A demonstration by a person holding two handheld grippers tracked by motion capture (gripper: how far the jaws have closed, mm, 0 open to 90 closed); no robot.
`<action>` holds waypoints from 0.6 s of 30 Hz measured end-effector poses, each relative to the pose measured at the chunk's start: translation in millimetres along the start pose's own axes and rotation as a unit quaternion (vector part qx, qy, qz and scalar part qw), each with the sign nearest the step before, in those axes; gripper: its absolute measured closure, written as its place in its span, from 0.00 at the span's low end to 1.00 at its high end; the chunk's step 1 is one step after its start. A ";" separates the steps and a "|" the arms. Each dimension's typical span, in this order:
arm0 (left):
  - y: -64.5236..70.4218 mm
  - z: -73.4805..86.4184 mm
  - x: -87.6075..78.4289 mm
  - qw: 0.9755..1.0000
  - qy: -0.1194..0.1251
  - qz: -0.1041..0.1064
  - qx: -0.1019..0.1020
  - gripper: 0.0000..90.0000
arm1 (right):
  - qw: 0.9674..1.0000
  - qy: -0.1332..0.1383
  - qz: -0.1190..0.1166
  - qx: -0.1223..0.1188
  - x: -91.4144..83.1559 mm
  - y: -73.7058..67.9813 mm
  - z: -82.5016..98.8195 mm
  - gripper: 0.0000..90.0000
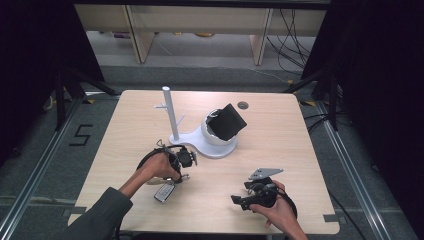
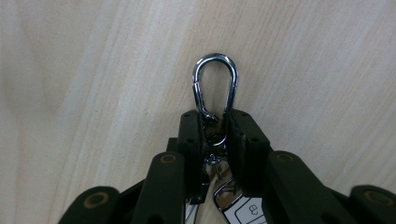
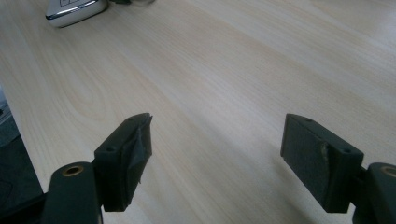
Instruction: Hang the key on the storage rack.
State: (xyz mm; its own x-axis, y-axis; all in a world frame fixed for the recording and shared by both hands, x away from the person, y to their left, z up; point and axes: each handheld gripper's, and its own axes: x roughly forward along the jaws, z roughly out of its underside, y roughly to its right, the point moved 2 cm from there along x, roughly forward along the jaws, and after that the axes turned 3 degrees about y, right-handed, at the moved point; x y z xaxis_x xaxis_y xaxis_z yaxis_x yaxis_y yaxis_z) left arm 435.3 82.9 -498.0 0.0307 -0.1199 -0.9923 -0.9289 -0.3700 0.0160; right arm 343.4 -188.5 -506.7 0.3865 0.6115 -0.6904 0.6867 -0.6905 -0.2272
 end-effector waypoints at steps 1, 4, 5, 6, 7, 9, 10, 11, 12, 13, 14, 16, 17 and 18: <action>-1.2 1.1 -0.1 1.000 0.005 0.002 -0.003 0.83 | 1.000 0.000 0.000 0.000 0.0 0.0 0.0 0.28; -2.2 2.8 -1.5 1.000 0.007 0.001 -0.006 0.83 | 1.000 0.001 -0.001 0.002 -0.8 0.0 -0.1 0.28; -2.9 3.3 -2.9 1.000 0.008 0.002 -0.005 0.83 | 1.000 0.000 0.000 0.000 -0.6 0.5 -0.2 0.28; -3.2 3.8 -4.4 1.000 0.015 0.000 -0.009 0.83 | 1.000 0.000 0.000 0.000 -0.6 0.5 -0.2 0.28; -4.3 5.0 -9.2 1.000 0.019 0.003 -0.005 0.83 | 1.000 0.000 0.000 0.003 -0.8 0.2 0.1 0.28; -5.5 6.6 -14.2 0.999 0.033 0.000 -0.009 0.83 | 1.000 0.001 -0.001 0.001 -0.6 0.4 -0.2 0.28; -5.5 6.6 -14.2 0.999 0.033 0.000 -0.009 0.83 | 1.000 0.001 -0.001 0.001 -0.6 0.4 -0.2 0.28; -6.5 7.5 -17.2 0.999 0.037 -0.004 -0.011 0.83 | 1.000 0.001 0.001 0.000 -0.3 0.6 -0.2 0.28; -7.7 8.5 -20.4 0.999 0.040 -0.006 -0.012 0.83 | 1.000 -0.001 0.001 0.002 -0.5 0.5 0.0 0.28; -9.2 11.0 -26.3 0.999 0.046 -0.008 -0.015 0.83 | 1.000 -0.002 -0.001 0.008 -0.8 -0.6 0.3 0.28; -9.2 11.0 -26.3 0.999 0.046 -0.008 -0.015 0.83 | 1.000 -0.002 -0.001 0.008 -0.8 -0.6 0.3 0.28; -11.7 14.3 -32.5 0.998 0.050 -0.009 -0.024 0.83 | 1.000 -0.003 -0.001 0.011 -0.7 -0.7 0.2 0.28; -13.4 18.0 -39.0 0.999 0.044 -0.013 -0.027 0.83 | 1.000 -0.001 0.001 0.004 0.3 1.1 0.7 0.28; -13.4 18.0 -39.0 0.999 0.044 -0.013 -0.027 0.83 | 1.000 -0.001 0.001 0.004 0.3 1.1 0.7 0.28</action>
State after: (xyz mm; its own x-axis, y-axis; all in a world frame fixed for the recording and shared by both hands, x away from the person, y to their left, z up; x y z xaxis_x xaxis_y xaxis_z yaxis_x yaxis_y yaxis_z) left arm 440.0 109.1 -461.7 0.0896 -0.1894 -0.9778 -0.9058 -0.4237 -0.0009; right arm 343.8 -189.4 -507.6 0.3868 0.6086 -0.6929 0.6813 -0.6949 -0.2300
